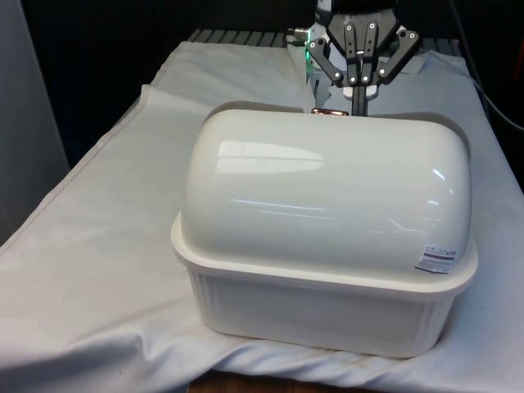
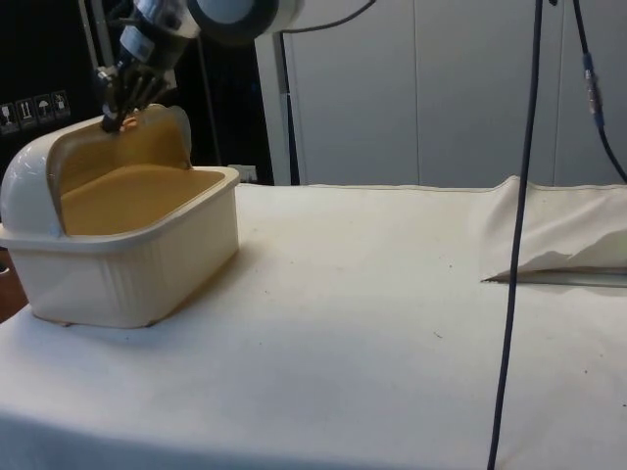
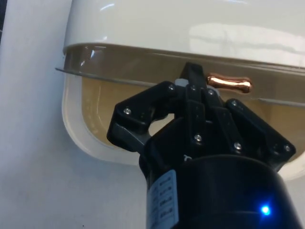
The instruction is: Open the lid, then close it.
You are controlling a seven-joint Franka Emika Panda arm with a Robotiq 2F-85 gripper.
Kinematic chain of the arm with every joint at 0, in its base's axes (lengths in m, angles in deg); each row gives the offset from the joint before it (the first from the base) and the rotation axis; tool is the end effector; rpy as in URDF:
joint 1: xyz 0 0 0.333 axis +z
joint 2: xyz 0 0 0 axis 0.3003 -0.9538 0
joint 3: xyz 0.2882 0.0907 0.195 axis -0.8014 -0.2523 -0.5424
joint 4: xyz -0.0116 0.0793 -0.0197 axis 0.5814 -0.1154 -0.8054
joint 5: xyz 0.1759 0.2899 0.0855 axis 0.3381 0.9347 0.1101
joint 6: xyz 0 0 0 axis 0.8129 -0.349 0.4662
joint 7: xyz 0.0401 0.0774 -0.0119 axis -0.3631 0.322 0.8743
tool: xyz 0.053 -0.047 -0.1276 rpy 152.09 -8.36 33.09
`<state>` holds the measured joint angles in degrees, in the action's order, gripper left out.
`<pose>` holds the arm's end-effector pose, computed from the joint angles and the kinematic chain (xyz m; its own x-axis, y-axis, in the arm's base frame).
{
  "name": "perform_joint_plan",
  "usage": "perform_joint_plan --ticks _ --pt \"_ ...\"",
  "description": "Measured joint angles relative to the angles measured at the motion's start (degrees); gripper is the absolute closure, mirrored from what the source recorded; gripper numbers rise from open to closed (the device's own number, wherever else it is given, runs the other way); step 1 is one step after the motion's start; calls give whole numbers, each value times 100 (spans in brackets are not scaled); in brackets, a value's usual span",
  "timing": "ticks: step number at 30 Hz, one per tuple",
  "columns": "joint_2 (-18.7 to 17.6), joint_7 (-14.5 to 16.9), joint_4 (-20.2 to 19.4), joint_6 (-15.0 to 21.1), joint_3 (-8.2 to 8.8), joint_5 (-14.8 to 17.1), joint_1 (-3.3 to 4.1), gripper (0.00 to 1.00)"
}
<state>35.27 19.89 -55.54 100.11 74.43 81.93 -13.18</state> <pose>0.6769 0.0409 0.4132 0.7431 -0.1861 0.6428 -0.1180 -0.9819 -0.1478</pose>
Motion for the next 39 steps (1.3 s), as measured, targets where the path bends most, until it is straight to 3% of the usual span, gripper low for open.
perform_joint_plan --ticks 19,39 --pt "447 -120 -630 -264 -23 0 29 100" --pt "819 -218 -1312 -791 -246 0 57 100"
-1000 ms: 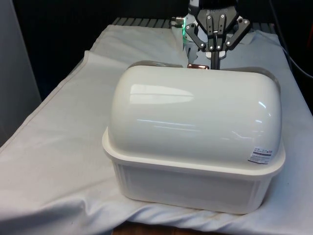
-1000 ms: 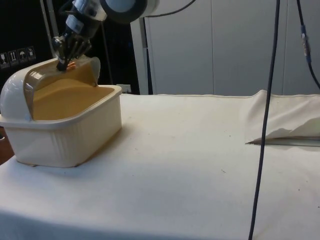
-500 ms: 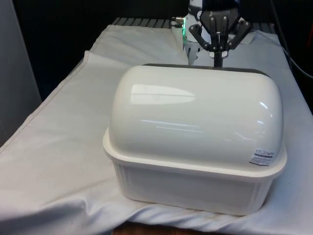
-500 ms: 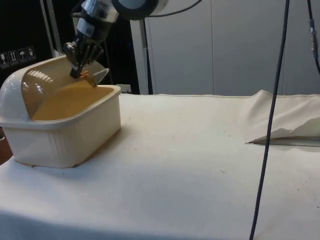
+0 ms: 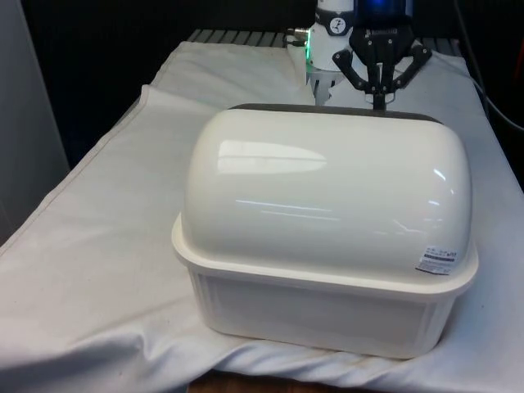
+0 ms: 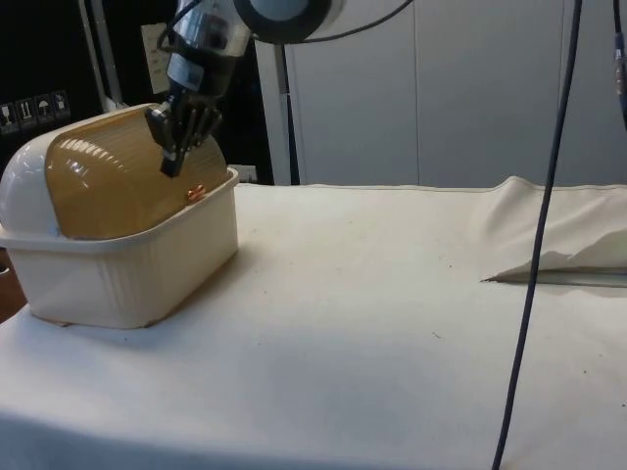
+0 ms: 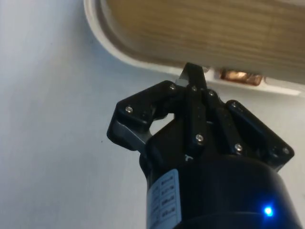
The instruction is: Open the lid, then close it.
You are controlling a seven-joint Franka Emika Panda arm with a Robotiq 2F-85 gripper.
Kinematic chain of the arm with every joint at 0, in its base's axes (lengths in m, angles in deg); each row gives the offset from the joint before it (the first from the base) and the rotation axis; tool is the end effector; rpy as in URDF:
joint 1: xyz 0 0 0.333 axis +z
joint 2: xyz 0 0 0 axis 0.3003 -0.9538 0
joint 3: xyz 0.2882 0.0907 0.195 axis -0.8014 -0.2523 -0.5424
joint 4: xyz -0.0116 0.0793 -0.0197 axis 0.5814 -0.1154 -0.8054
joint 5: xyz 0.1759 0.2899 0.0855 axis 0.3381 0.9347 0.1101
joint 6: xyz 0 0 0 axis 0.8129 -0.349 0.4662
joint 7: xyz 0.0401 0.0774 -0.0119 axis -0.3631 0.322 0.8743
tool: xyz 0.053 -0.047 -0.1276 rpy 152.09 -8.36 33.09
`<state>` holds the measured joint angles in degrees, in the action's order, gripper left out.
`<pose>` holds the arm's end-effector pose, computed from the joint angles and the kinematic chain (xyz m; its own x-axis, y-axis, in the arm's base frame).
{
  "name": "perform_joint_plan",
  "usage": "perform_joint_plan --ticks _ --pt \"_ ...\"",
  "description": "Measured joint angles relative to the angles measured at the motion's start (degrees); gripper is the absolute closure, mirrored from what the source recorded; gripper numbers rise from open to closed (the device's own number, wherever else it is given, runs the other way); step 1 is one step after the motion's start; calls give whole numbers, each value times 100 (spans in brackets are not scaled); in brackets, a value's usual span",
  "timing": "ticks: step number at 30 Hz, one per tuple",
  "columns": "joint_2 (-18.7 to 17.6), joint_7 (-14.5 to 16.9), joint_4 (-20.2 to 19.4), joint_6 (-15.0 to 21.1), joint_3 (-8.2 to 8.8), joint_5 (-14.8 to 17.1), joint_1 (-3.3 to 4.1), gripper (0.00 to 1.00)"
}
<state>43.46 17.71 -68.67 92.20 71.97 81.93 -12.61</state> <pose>0.5977 0.0660 0.3797 0.8715 -0.1788 0.4566 -0.1312 -0.9822 -0.1341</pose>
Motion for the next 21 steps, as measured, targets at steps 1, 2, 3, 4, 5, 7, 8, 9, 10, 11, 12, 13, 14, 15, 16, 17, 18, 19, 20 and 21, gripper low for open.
perform_joint_plan --ticks 1,2,3,4,5,7,8,9,10,11,12,13,14,15,16,17,18,19,20,21 --pt "23 -6 -40 -17 -11 0 0 100" --pt "46 -11 -74 -40 -23 0 0 100" --pt "69 -17 -109 -69 -34 0 0 100" --pt "97 -23 -143 -92 -46 0 0 100" --pt "120 -29 -172 -115 -52 0 0 100" --pt "218 -40 -286 -195 -92 0 0 100" --pt "258 -46 -327 -218 -103 0 0 100" --pt "258 -46 -327 -218 -103 0 0 100" --pt "298 -52 -372 -252 -115 0 0 100" --pt "344 -52 -424 -286 -126 0 0 100" --pt "390 -57 -470 -315 -138 0 0 100" --pt "441 -57 -521 -344 -143 0 0 100" --pt "550 -57 -613 -413 -166 0 0 100" --pt "550 -57 -613 -413 -166 0 0 100" --pt "613 -57 -659 -447 -178 0 0 100" --pt "613 -57 -659 -447 -178 0 0 100" --pt "676 -57 -705 -481 -189 0 0 100" --pt "739 -57 -745 -521 -195 0 0 100" --pt "802 -57 -779 -561 -201 0 0 100" --pt "928 -57 -859 -630 -218 -17 0 100"
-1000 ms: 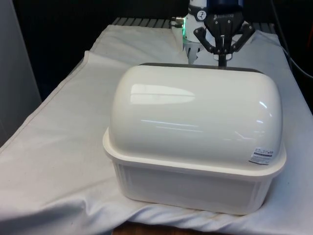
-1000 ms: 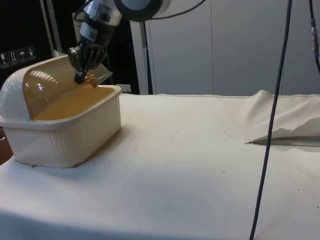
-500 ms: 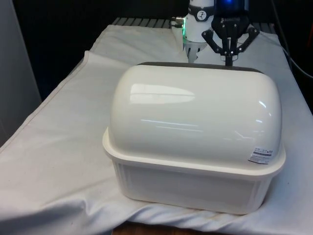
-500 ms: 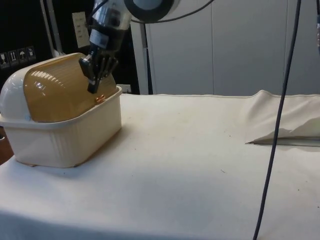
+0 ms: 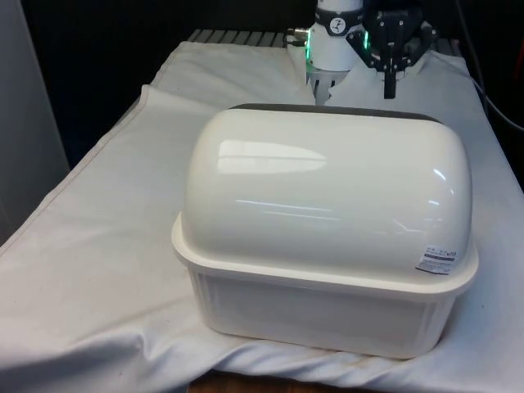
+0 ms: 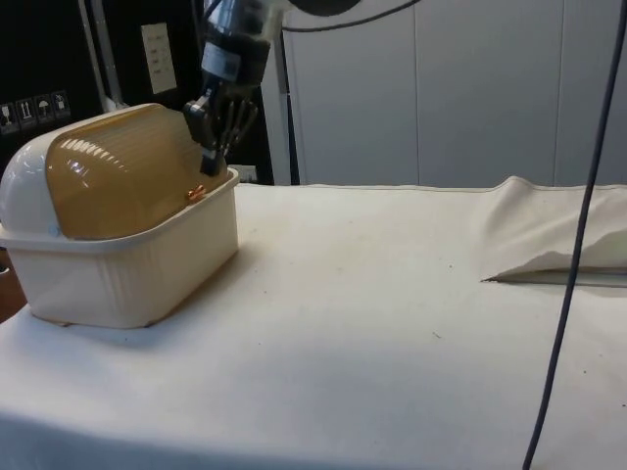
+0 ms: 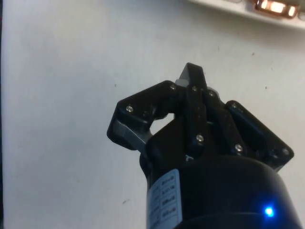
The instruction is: Open the lid, then close it.
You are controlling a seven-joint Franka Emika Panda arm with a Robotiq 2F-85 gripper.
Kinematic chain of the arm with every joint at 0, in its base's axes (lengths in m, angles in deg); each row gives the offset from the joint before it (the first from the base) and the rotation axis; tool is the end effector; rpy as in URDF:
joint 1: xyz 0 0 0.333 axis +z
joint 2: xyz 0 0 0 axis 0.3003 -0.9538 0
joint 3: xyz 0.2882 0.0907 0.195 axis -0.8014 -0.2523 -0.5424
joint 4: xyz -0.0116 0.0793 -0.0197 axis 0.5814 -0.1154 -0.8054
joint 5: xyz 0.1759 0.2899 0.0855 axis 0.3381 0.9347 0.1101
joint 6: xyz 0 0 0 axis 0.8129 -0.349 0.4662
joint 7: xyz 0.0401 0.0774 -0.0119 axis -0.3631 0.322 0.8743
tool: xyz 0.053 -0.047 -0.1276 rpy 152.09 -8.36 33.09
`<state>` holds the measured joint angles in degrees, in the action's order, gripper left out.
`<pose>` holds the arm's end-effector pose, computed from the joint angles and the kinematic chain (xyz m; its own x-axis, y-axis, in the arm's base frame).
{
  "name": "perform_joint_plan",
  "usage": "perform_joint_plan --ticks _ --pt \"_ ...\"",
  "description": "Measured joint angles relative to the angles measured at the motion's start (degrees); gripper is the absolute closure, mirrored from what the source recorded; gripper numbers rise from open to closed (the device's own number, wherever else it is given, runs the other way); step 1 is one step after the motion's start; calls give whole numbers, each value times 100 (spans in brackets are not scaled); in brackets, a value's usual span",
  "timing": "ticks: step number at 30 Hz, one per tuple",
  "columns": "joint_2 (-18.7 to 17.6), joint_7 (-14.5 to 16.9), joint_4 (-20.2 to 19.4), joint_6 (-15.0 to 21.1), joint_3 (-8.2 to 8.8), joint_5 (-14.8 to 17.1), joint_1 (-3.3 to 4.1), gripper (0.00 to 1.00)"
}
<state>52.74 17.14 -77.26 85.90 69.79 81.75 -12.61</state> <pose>0.5332 0.0799 0.3916 0.9170 -0.1450 0.3716 -0.1114 -0.9876 -0.1104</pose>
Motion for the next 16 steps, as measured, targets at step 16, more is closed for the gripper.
perform_joint_plan --ticks 16 --pt "888 109 -533 -407 -74 -143 0 100"
